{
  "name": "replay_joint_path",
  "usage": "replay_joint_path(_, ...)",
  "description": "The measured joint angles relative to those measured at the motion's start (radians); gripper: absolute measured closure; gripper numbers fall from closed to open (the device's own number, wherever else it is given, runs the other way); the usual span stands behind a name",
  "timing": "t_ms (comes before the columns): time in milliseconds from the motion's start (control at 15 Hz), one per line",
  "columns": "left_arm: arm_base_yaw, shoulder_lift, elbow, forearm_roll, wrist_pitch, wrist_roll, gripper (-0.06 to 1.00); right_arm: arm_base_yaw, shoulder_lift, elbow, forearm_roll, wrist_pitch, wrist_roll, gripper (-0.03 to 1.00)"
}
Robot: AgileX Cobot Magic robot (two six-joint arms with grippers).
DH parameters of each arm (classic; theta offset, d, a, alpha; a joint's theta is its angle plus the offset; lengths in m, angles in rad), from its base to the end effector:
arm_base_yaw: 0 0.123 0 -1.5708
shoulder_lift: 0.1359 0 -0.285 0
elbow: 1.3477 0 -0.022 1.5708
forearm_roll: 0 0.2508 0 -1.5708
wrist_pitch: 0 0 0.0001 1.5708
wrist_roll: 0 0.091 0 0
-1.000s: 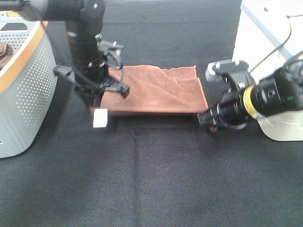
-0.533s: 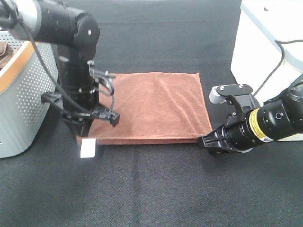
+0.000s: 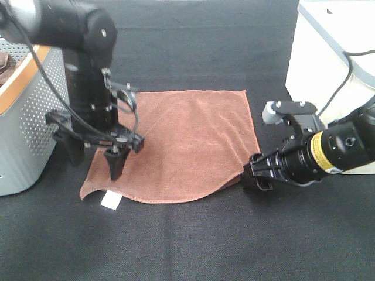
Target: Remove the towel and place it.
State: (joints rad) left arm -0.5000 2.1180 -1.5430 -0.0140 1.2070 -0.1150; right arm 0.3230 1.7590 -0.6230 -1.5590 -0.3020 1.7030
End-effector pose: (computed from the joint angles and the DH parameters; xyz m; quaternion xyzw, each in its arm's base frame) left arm 0.3508 -0.1930 0.1557 -0.1881 -0.9802 -0.0127 0.0610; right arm 0.2555 0.1140 0.1116 -0.1240 0.9474 0.2008 0.2162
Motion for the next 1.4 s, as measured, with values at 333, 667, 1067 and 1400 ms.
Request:
replay_joint_path(333, 0.000, -0.204, 0.000, 0.001, 0.000, 0.005, 0.22, 0.000, -0.169, 0.029, -0.170, -0.081, 0.277, 0.20)
replay_joint_path(667, 0.000, -0.367, 0.000, 0.002, 0.002, 0.006, 0.22, 0.000, -0.284, 0.051, -0.178, -0.212, 0.268, 0.20)
replay_joint_path(1067, 0.000, -0.630, 0.000, 0.002, 0.006, 0.006, 0.22, -0.001, -0.400, 0.051, -0.178, -0.341, 0.197, 0.20)
replay_joint_path(1400, 0.000, -0.728, 0.007, 0.002, 0.008, 0.006, 0.22, -0.001, -0.400, 0.051, -0.179, -0.401, 0.171, 0.20)
